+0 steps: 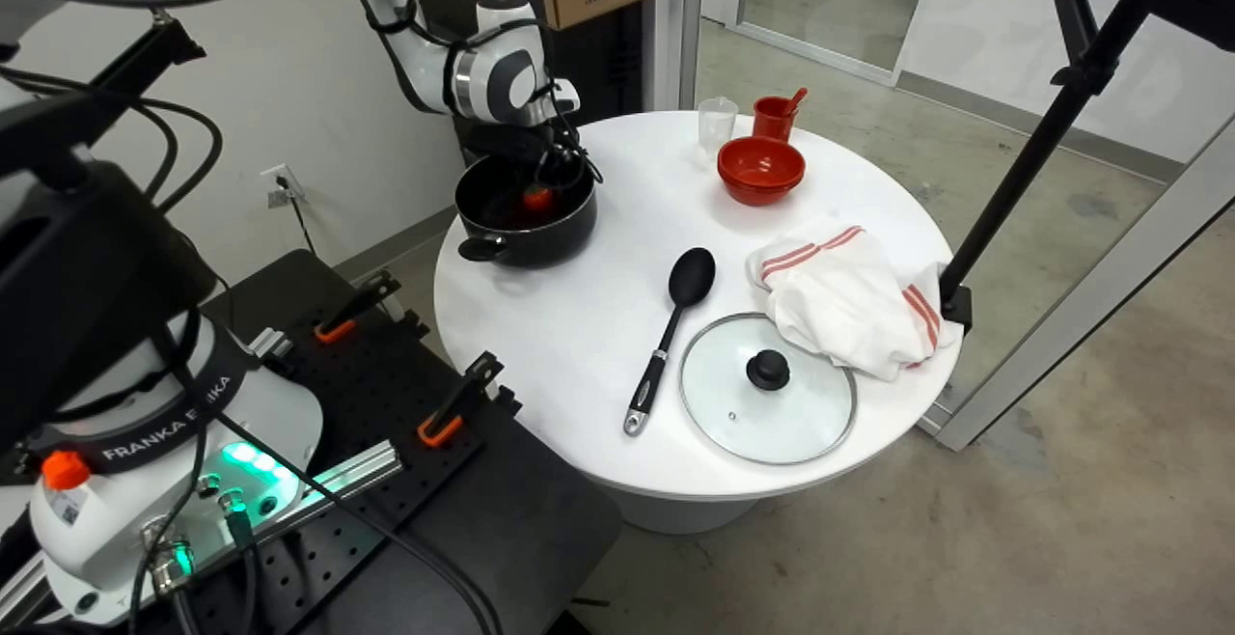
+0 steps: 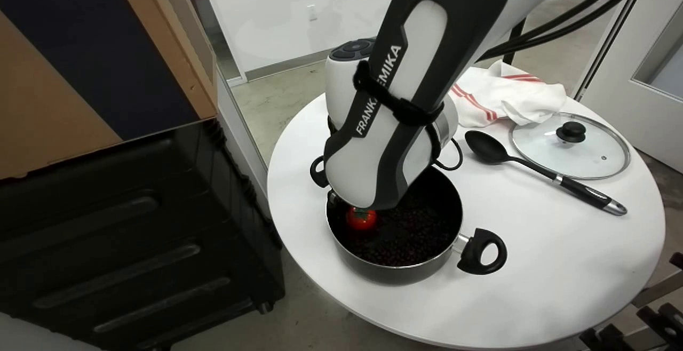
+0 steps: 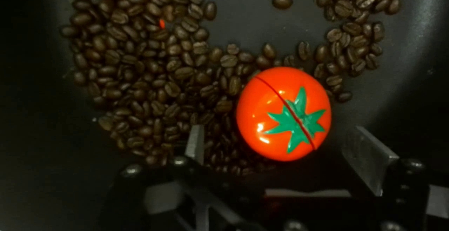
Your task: Take the tomato out of the pot and put it on the table
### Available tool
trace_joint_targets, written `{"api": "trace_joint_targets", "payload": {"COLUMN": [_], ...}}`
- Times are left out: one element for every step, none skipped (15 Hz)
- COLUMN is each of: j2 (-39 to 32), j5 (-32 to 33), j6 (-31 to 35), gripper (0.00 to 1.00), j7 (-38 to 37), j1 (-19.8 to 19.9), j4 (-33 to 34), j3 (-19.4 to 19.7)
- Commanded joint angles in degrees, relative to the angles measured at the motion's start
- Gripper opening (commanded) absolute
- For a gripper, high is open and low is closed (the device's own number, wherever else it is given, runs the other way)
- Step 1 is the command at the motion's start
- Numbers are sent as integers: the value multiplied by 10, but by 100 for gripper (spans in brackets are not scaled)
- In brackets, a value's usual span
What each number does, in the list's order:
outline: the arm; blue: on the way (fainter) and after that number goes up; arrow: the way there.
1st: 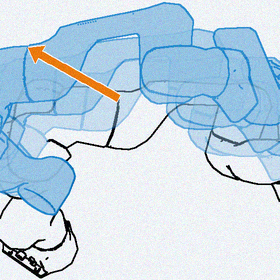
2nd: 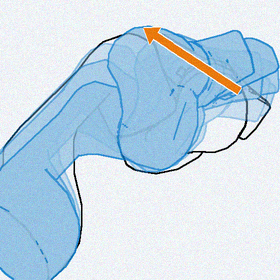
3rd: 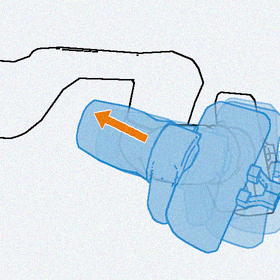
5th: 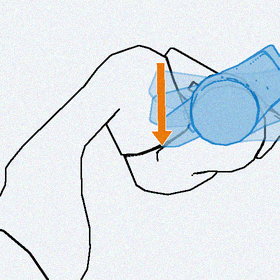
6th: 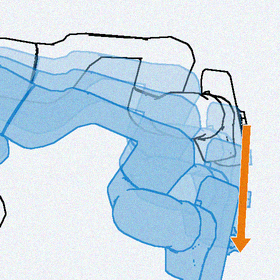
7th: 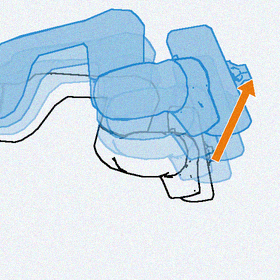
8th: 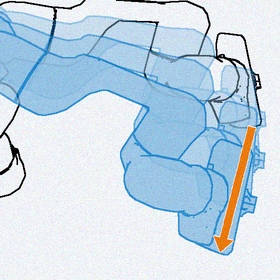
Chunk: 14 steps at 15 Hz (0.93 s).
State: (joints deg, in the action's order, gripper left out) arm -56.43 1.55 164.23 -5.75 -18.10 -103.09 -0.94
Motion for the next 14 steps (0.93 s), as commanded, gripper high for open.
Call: {"api": "trace_joint_targets", "payload": {"j2": [-24, -27, -29, -31, -33, -35, -36, -37, -38, -39, -39, -38, -38, -35], "j5": [7, 8, 9, 9, 10, 10, 9, 9, 9, 9, 9, 9, 9, 9], "j6": [-24, -27, -33, -37, -40, -43, -46, -48, -50, -52, -55, -58, -61, -66], "gripper": [100, 100, 100, 75, 72, 67, 60, 51, 44, 35, 29, 41, 66, 66], "j7": [-40, -47, -53, -57, -61, -64, -69, -73, -78, -84, -89, -94, -96, -98], "j1": [-31, -38, -42, -45, -49, -51, -52, -55, -57, -60, -62, -63, -64, -64], "j4": [35, 38, 40, 42, 44, 45, 47, 48, 49, 49, 49, 48, 48, 46], "j3": [33, 41, 46, 50, 54, 55, 57, 59, 62, 65, 68, 69, 70, 69]}}
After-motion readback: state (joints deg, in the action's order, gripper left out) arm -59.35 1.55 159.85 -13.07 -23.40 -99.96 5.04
